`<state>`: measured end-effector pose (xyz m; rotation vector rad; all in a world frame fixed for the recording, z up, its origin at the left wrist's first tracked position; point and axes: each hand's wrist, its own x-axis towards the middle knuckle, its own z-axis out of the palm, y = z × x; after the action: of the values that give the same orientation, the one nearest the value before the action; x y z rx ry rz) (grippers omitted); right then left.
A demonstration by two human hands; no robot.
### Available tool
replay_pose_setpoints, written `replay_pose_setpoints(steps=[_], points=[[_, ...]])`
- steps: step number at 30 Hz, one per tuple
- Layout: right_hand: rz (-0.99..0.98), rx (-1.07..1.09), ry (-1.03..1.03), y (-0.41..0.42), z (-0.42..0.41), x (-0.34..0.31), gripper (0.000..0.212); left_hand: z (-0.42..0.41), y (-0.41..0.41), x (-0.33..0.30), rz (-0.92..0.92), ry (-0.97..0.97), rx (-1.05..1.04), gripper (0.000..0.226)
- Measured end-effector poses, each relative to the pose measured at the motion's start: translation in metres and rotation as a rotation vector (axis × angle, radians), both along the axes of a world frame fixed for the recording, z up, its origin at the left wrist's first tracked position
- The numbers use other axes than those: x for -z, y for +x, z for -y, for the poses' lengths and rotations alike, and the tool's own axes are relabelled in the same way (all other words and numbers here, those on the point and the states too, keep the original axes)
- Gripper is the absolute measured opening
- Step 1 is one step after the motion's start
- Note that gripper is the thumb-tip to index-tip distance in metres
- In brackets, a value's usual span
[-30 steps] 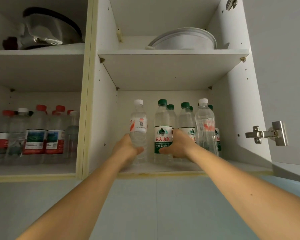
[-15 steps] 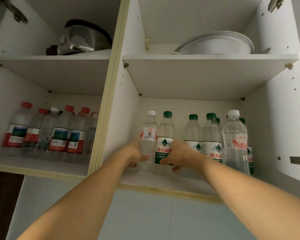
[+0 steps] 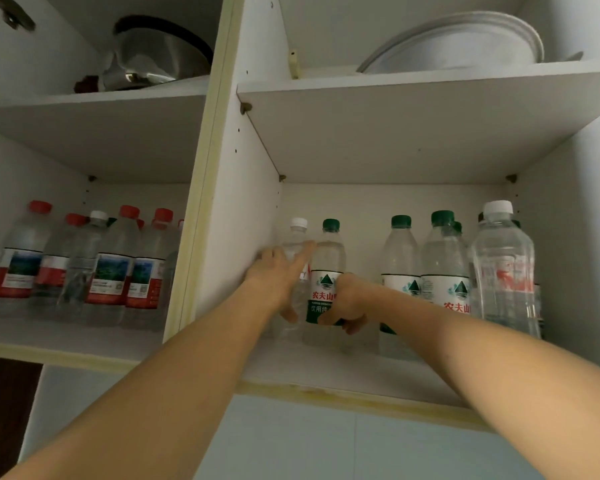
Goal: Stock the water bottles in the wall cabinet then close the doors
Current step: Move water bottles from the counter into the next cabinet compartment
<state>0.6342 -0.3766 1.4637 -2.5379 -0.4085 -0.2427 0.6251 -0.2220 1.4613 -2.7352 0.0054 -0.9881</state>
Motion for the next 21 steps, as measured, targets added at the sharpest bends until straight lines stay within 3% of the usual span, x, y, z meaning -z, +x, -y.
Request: replay_pose_setpoints(steps=[6, 14, 21], points=[[-0.031, -0.021, -0.025, 0.02, -0.003, -0.004, 0.057, -0.004, 0.017, 0.005, 0.165, 0.273, -0.197, 0.143], [-0.005, -0.059, 0.007, 0.04, -0.01, 0.003, 0.053, -0.005, 0.019, -0.005, 0.18, 0.478, -0.377, 0.146], [0.143, -0.051, -0.081, 0.052, -0.013, 0.01, 0.042, -0.004, 0.024, -0.006, 0.135, 0.479, -0.442, 0.152]])
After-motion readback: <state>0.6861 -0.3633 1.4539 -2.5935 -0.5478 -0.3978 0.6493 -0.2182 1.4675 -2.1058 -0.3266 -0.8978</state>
